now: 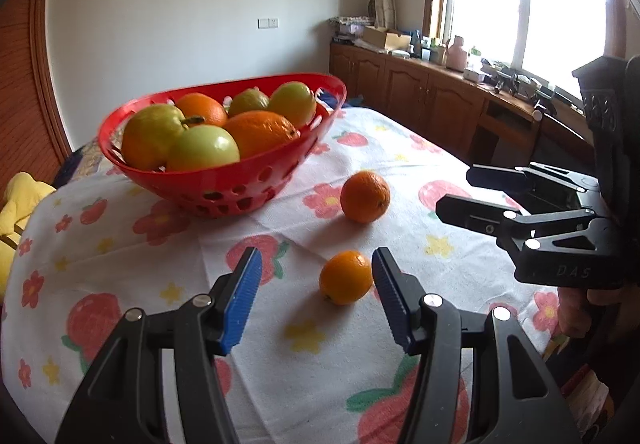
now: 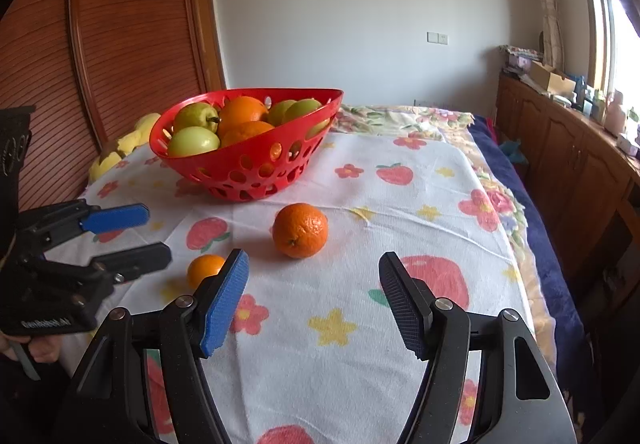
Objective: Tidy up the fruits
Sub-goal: 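Grasp a tangerine with the left tool while the right tool grasps an orange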
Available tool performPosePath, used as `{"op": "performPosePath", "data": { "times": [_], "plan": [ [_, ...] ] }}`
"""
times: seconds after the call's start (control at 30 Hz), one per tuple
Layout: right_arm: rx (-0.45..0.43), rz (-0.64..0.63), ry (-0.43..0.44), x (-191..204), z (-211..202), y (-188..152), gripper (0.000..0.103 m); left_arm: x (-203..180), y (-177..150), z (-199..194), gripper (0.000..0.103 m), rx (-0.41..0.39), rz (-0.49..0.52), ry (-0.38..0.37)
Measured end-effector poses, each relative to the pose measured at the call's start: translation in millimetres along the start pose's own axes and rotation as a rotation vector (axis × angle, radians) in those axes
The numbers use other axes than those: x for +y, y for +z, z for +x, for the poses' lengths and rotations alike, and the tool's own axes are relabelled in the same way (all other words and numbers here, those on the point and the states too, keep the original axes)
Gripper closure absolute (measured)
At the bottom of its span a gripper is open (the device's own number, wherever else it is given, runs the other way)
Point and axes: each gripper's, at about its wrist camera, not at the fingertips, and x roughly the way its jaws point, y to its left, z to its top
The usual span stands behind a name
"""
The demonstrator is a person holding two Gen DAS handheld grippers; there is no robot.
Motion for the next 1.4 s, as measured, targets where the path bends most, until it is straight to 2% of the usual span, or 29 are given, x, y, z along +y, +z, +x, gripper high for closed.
{"op": "performPosePath", "data": {
  "times": [0.07, 0.23, 0.53, 0.87, 1.4],
  "plan": [
    [0.002, 0.0, 0.002, 1, 2, 0, 0.033, -1, 0, 6, 0.046, 0.023, -0.007, -0.029],
    [0.008, 0.001, 0.006, 0, 5, 0, 0.033, -8, -2, 14, 0.046, 0.055, 0.011, -0.016],
    [0.01, -0.003, 0.014, 1, 8, 4, 0.033, -19, -2, 30, 0.047, 0.112, 0.051, -0.049],
    [0.025, 0.004, 0.024, -1, 18, 13, 0.033, -22, -5, 45, 0.067, 0.19, 0.068, -0.047],
    [0.132, -0.036, 0.016, 3, 61, 23, 0.036, -2, -5, 5, 0.067, 0.1, 0.051, -0.047]
  ]
}}
